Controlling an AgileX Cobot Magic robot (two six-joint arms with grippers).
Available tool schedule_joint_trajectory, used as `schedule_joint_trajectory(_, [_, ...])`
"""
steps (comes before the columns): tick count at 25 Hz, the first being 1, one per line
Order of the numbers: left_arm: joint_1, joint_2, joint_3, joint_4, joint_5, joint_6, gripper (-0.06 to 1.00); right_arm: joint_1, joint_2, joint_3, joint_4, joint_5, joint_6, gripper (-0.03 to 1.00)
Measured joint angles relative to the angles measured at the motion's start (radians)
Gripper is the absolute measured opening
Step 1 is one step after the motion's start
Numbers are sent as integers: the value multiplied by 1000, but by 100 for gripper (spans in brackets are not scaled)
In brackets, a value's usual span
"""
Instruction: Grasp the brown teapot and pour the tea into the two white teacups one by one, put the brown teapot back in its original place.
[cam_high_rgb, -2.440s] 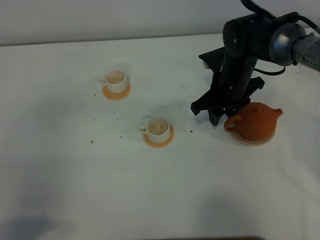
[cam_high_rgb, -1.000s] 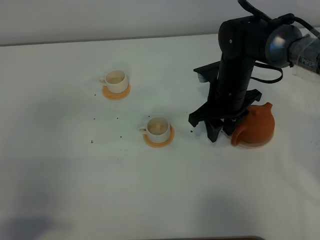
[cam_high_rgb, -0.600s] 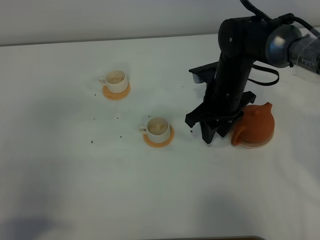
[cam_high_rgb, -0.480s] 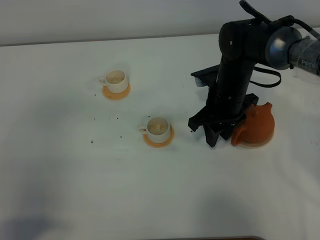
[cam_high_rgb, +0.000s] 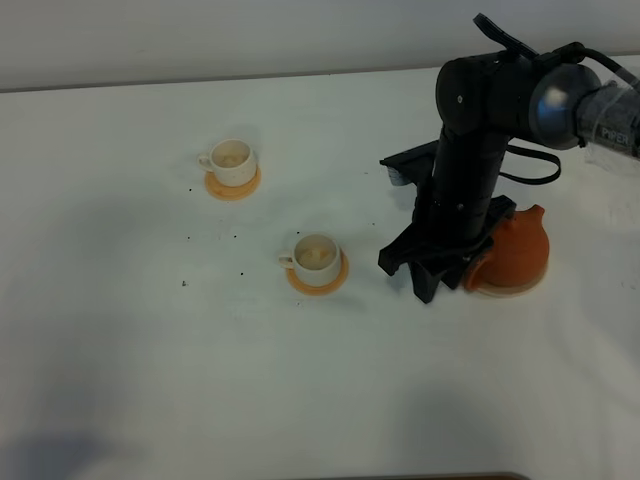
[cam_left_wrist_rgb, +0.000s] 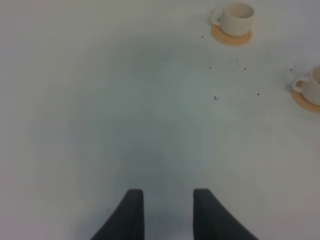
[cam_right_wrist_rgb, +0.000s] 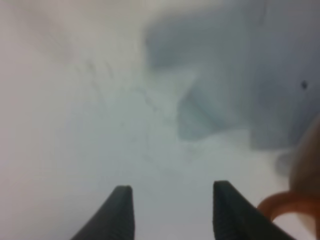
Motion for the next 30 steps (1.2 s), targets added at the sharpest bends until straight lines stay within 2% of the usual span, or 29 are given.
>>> schedule_joint_trajectory(4, [0,0,0,0,0,0,25,3,-19,-3,-9,-48,-9,35])
schedule_joint_trajectory(18, [0,0,0,1,0,0,25,3,21,-3,-93,44,28,36])
schedule_joint_trajectory(24, [0,0,0,1,0,0,25,3,21,-3,-148,45,43,35])
schedule_joint_trajectory(30, [0,0,0,1,0,0,25,3,21,46,-144,44,43,35])
